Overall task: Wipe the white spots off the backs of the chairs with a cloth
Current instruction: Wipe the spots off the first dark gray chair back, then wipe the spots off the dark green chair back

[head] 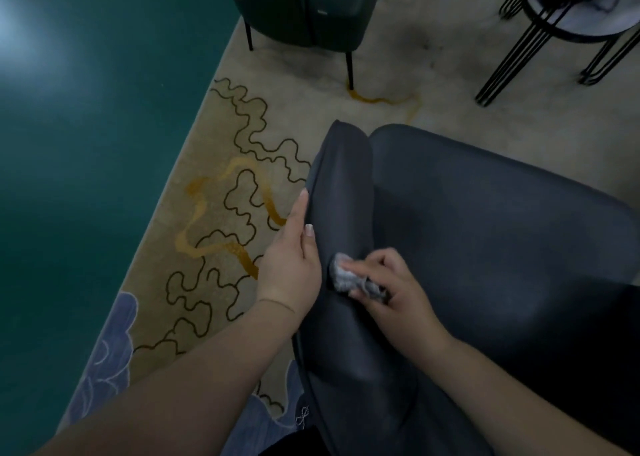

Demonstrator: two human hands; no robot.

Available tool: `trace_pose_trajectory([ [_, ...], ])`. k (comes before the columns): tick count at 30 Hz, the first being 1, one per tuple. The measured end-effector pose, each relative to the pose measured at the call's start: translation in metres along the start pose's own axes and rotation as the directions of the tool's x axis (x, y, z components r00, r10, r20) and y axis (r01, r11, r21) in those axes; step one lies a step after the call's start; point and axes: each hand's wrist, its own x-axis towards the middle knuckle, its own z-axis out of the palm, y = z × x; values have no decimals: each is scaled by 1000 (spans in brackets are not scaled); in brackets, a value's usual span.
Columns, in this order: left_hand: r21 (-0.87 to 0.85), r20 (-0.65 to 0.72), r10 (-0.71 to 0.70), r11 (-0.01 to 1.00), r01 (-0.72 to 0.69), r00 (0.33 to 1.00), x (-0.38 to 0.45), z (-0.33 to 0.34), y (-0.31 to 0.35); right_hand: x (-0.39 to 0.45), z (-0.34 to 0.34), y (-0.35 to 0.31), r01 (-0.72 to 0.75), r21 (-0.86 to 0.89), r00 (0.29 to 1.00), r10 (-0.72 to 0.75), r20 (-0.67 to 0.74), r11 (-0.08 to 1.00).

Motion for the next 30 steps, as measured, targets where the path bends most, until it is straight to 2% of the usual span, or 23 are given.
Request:
trace_pose_trajectory([
  [3,8,90,-23,1000,23,996,2,-7,4,-16,-12,-6,-40,-2,992,40,116,999],
  [5,65,160,-1,998,-9,987,1,-18,6,-17,-20,-13,-91,-29,985,94,144,995],
  [12,389,283,31,910,-144,959,2,-88,-4,14,-16,-57,-231,-102,965,214,-151,968],
  [17,572,321,100,772,-277,942,19,-143,-23,58,3,-94,-233,-188,960,195,-199,954],
  [21,639,329,184,678,-362,926,42,-200,-44,102,37,-127,-250,-210,941,185,-284,945],
  [25,678,308,235,625,-386,922,72,-263,-65,143,81,-161,-256,-213,931,182,-315,943],
  [30,693,306,245,605,-392,920,105,-327,-85,187,127,-192,-259,-214,937,191,-292,942],
])
